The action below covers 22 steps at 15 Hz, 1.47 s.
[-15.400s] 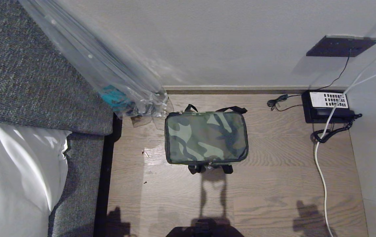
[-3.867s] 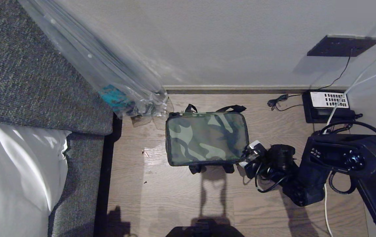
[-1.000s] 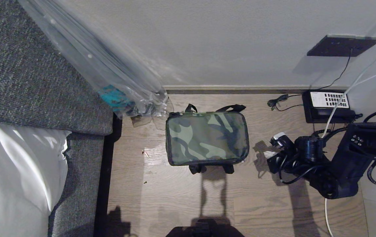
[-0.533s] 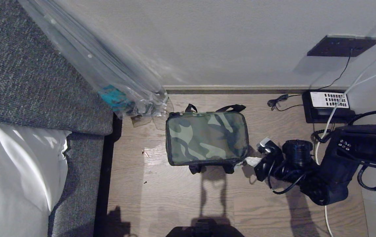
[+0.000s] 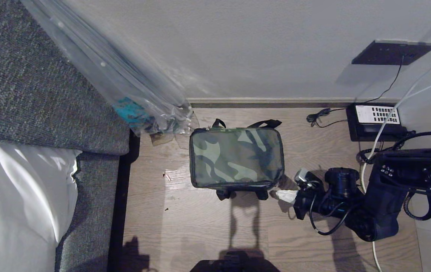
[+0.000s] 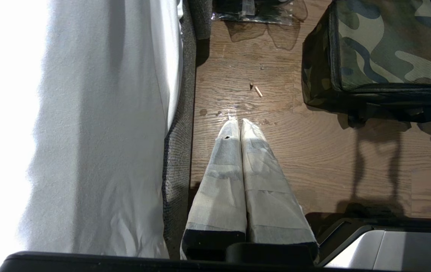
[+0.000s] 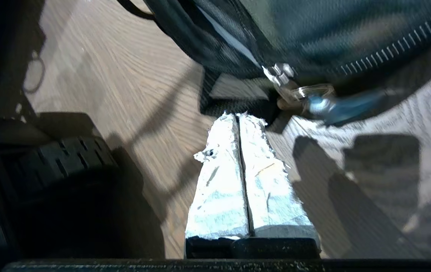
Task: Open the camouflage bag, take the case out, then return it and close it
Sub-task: Open the top of the storage box
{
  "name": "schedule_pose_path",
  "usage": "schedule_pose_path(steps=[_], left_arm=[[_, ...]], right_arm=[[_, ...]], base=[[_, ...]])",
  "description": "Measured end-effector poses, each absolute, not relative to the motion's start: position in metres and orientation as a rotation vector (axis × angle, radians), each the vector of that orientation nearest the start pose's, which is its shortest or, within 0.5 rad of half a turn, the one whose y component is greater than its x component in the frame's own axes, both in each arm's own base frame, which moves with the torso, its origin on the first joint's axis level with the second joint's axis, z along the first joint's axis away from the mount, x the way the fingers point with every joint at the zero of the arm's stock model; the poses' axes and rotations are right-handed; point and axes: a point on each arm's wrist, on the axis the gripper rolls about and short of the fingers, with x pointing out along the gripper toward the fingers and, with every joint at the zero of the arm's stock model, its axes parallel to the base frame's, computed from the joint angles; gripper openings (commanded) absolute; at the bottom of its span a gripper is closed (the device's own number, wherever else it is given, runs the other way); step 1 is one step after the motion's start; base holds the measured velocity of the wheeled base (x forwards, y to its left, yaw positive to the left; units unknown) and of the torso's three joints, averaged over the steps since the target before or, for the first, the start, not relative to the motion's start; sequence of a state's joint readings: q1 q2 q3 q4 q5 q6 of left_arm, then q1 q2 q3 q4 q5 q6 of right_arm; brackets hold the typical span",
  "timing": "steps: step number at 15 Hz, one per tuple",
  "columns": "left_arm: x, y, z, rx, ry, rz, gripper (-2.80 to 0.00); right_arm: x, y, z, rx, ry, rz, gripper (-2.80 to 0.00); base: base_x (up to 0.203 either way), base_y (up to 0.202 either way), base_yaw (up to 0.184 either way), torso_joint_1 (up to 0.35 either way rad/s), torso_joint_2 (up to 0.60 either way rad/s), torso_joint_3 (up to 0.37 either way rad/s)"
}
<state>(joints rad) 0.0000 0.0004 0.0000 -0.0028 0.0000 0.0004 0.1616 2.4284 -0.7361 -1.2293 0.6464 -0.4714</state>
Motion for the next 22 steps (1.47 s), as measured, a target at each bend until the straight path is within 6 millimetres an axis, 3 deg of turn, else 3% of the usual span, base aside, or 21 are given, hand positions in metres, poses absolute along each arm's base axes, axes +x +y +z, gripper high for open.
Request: schedule_pose_path(steps=[12, 22], left_arm=[[-0.023, 0.0, 0.076, 0.0, -0.002, 0.0, -2.8], [-0.023, 0.0, 0.076, 0.001, -0.002, 0.0, -2.8]], right_arm=[[0.384, 0.075, -0.053, -0.341, 0.139, 1.006, -2.8], [0.399, 0.075, -0.058, -0.347, 0.083, 1.009, -2.8]], base=[[0.0, 0.0, 0.0, 0.0, 0.0, 0.0], [0.0, 0.0, 0.0, 0.0, 0.0, 0.0]])
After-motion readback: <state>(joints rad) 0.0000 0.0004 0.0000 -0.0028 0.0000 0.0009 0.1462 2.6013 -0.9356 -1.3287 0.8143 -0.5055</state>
